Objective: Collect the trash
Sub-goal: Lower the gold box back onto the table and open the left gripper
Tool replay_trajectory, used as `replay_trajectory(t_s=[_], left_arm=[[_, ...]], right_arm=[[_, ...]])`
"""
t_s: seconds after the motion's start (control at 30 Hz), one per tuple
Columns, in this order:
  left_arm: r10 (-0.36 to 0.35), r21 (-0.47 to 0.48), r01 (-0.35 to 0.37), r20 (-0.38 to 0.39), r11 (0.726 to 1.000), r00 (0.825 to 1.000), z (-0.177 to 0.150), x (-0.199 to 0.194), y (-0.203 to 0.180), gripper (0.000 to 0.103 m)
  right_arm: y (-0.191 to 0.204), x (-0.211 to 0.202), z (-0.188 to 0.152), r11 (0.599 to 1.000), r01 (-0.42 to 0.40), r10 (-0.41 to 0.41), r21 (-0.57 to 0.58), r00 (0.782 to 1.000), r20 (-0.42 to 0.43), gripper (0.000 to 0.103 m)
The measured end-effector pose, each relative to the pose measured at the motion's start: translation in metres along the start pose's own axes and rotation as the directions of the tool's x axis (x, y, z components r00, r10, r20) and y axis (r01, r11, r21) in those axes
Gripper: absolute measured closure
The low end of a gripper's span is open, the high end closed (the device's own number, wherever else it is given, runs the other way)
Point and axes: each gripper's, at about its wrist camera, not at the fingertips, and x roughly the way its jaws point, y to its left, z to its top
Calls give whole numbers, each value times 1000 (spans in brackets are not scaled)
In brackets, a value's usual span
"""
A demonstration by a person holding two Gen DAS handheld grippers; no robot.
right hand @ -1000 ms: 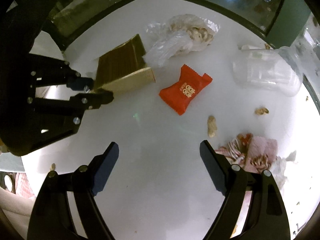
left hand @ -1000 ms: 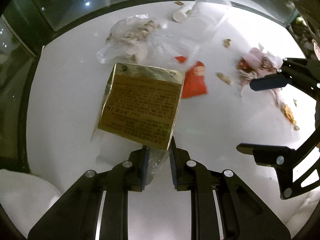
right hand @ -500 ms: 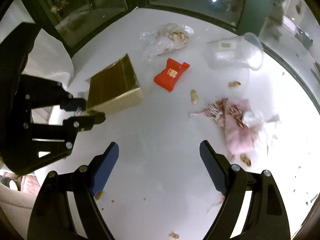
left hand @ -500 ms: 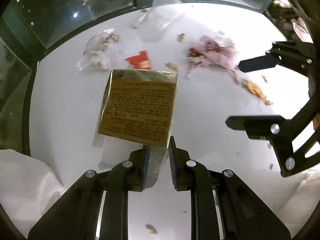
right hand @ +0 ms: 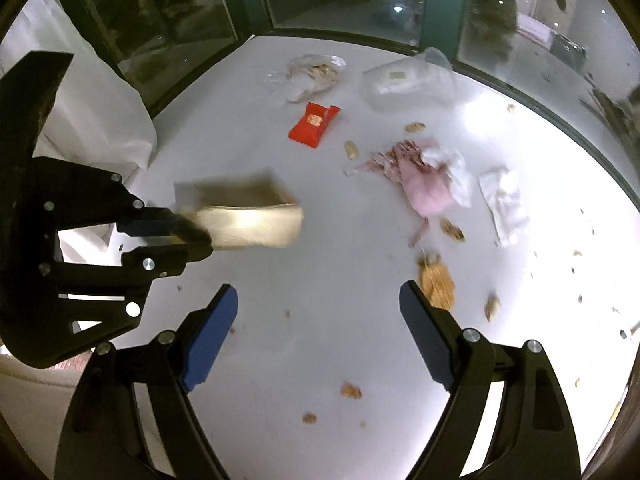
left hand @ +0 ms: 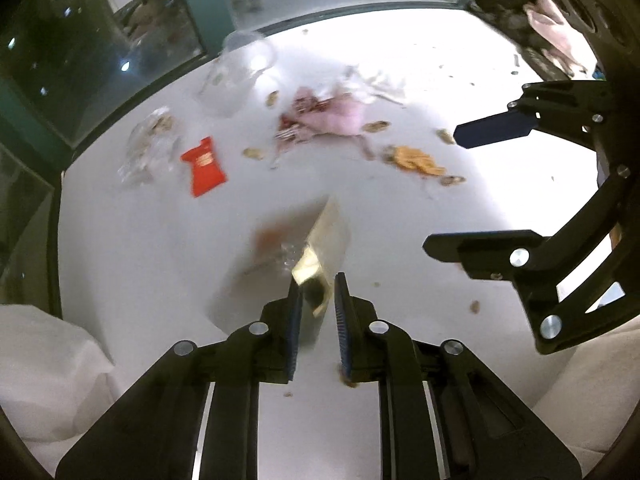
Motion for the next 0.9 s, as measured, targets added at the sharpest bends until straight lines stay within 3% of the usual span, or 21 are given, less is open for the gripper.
replay_trajectory(t_s=[0.23,0.47,0.67,0.7,0.77,0.83,0.9], left_arm=[[-31,75,31,8,997,999,6,-2,-47,90],[-43,-15,42,-23,999,999,-3,6,-50,91],[-59,-54,56,-59,997,996,-6,10,-42,90],[-62,-54,59,-61,997,996,-7,10,-40,86],[-72,-49,69,-68,996,995,-6,10,-37,67],[-74,-36,72,-61,997,995,-6,7,-36,41],[-60,-11,60,-49,998,997,-5,5,-34,29]], right_arm=[[-18,-25,-43,998,35,-35,48,999,2,23],[-35,-38,-79,996,35,-33,84,999,-22,23],[-33,-35,-84,999,11,-9,51,999,-33,23],[-33,-34,-83,999,7,-5,50,999,-32,23],[-33,-31,-78,999,4,-3,47,999,-32,23],[-34,-29,-74,999,0,1,43,1000,-29,23],[-34,-28,-68,999,-2,3,37,1000,-24,23]])
